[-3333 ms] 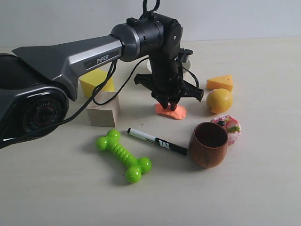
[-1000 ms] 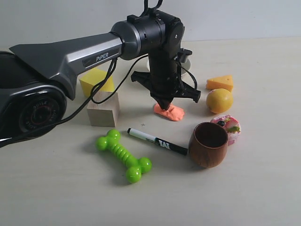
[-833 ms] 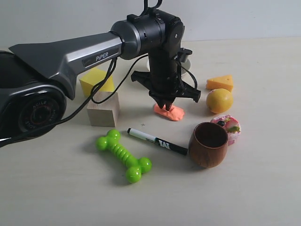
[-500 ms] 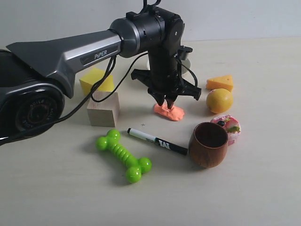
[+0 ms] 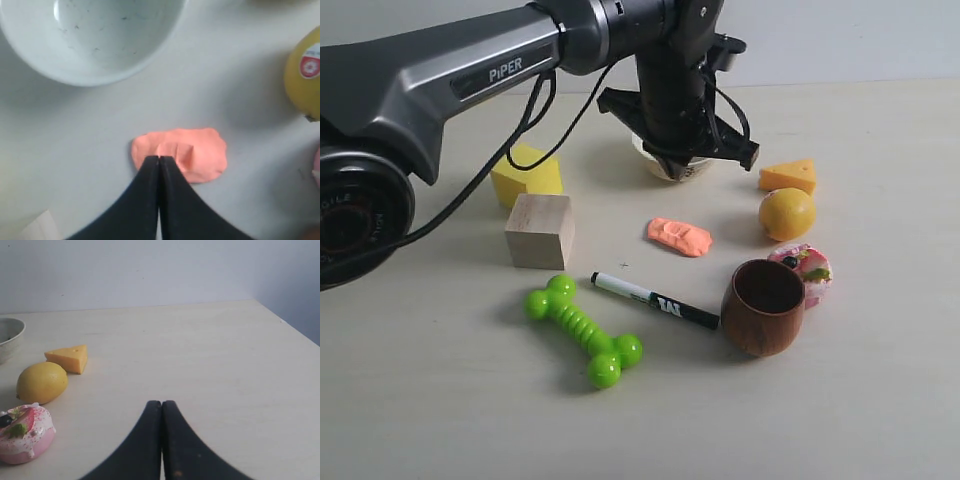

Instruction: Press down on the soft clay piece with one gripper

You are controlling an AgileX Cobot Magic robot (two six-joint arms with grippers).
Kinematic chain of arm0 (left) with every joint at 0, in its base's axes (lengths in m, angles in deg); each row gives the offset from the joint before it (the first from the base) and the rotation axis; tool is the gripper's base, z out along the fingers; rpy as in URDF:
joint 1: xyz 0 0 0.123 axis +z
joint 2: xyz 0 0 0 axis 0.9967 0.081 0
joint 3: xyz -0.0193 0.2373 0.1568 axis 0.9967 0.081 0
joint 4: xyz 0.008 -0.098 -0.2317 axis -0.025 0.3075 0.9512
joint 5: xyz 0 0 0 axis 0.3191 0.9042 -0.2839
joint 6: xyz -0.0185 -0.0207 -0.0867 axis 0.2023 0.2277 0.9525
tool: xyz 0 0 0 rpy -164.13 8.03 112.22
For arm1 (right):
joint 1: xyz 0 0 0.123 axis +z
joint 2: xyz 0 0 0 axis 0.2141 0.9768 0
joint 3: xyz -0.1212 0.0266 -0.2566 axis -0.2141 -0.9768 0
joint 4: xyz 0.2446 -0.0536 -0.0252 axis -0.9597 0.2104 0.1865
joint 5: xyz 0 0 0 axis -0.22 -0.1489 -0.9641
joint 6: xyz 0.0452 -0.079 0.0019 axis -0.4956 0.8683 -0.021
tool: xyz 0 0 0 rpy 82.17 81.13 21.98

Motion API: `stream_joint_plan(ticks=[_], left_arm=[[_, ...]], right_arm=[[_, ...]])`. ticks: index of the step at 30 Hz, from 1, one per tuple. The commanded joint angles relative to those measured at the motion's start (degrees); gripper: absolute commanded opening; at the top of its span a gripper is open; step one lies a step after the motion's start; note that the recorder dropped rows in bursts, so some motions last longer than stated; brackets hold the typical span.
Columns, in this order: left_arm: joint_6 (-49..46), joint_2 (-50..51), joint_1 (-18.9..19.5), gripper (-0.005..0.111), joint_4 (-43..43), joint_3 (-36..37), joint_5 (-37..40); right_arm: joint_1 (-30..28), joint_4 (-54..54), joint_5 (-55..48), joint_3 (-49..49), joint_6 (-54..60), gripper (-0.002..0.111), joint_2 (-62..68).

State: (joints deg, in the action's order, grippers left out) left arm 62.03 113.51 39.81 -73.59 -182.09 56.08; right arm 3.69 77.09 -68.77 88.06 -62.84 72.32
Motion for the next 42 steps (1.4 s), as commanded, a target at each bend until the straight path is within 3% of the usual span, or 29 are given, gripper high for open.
stream_joint_plan(ticks=[1,5,8,13,17,22,31,42], left_arm=[[-1.2,-4.0,-1.7,0.0,-0.8,2.3,0.0],[-1.1,-10.0,-1.9,0.0,-2.5,9.1,-2.5],[0.9,-16.5,-1.8,0.0,-4.9,18.2,-8.0],[4.9,-31.1,-1.5,0.0,-6.7,40.7,-21.5],[6.3,-43.4,0.0,0.0,-6.7,56.5,-28.1],[7.4,-57.1,3.7,0.0,-6.7,69.9,-34.2],[7.4,-78.8,6.2,0.0,-6.7,77.3,-34.3],[7.4,-100.2,6.2,0.0,-13.2,77.5,-19.9]], right_arm=[[0.0,0.3,0.3,-0.3,0.0,0.0,-0.3],[0.0,0.3,0.3,-0.3,0.0,0.0,-0.3],[0.0,0.3,0.3,-0.3,0.0,0.0,-0.3],[0.0,0.3,0.3,-0.3,0.0,0.0,-0.3],[0.0,0.3,0.3,-0.3,0.0,0.0,-0.3],[0.0,0.3,0.3,-0.3,0.0,0.0,-0.3],[0.0,0.3,0.3,-0.3,0.0,0.0,-0.3],[0.0,0.3,0.3,-0.3,0.0,0.0,-0.3]])
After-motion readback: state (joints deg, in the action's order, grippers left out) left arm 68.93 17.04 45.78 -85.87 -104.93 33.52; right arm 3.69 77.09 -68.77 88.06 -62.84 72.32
